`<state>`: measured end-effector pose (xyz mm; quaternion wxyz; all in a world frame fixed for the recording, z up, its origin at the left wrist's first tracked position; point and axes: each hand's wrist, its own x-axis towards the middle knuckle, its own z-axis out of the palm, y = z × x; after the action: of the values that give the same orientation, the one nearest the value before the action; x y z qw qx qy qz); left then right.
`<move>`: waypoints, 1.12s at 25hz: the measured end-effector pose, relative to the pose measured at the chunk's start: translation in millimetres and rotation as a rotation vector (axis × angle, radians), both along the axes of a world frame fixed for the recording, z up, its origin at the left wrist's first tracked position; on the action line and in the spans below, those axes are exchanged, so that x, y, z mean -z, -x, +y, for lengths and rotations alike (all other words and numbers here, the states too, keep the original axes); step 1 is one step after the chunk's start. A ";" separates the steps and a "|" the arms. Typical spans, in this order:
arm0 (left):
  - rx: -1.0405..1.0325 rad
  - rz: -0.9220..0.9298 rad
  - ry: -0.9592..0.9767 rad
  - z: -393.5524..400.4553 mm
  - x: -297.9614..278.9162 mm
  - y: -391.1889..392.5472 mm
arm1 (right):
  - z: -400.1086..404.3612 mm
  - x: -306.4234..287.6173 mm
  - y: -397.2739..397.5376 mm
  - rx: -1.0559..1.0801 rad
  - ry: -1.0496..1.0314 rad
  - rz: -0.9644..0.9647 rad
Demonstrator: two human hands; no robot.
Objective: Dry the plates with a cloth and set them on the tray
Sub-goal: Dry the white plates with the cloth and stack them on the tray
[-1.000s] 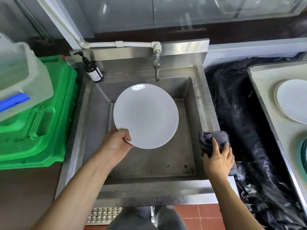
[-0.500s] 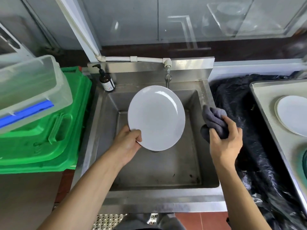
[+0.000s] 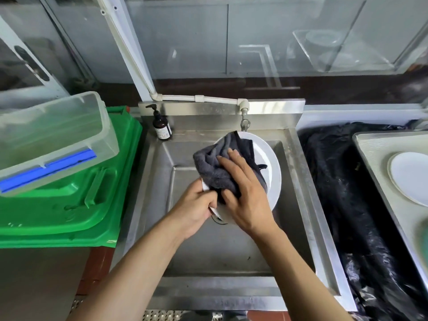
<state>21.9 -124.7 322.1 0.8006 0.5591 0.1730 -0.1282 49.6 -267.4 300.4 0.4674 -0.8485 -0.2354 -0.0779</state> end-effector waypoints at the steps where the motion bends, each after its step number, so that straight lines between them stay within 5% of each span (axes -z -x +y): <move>1: 0.009 -0.005 0.003 2.1 -1.5 1.5 | 2.3 0.3 -1.3 -0.065 0.013 -0.039; 6: 0.041 0.017 -0.109 11.5 -7.3 6.1 | 1.5 0.4 -17.7 0.179 -0.147 0.098; 10: 0.044 -0.019 -0.124 13.7 -13.1 3.2 | 11.6 7.8 -8.6 -0.068 -0.072 -0.024; 15: 0.024 -0.008 -0.129 11.3 -15.0 1.2 | 2.6 -1.3 -21.4 0.216 -0.175 0.071; 19: 0.017 -0.089 0.012 12.7 -21.3 -7.6 | 16.7 -9.4 -0.7 -0.040 -0.100 0.029; 28: -0.118 0.026 0.092 25.7 -5.2 -10.2 | -0.3 -7.2 25.0 -0.013 0.050 0.081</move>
<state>32.1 -99.0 327.3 0.8293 0.5088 0.2101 -0.0960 24.6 -267.6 307.6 0.4556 -0.8609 -0.2239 -0.0347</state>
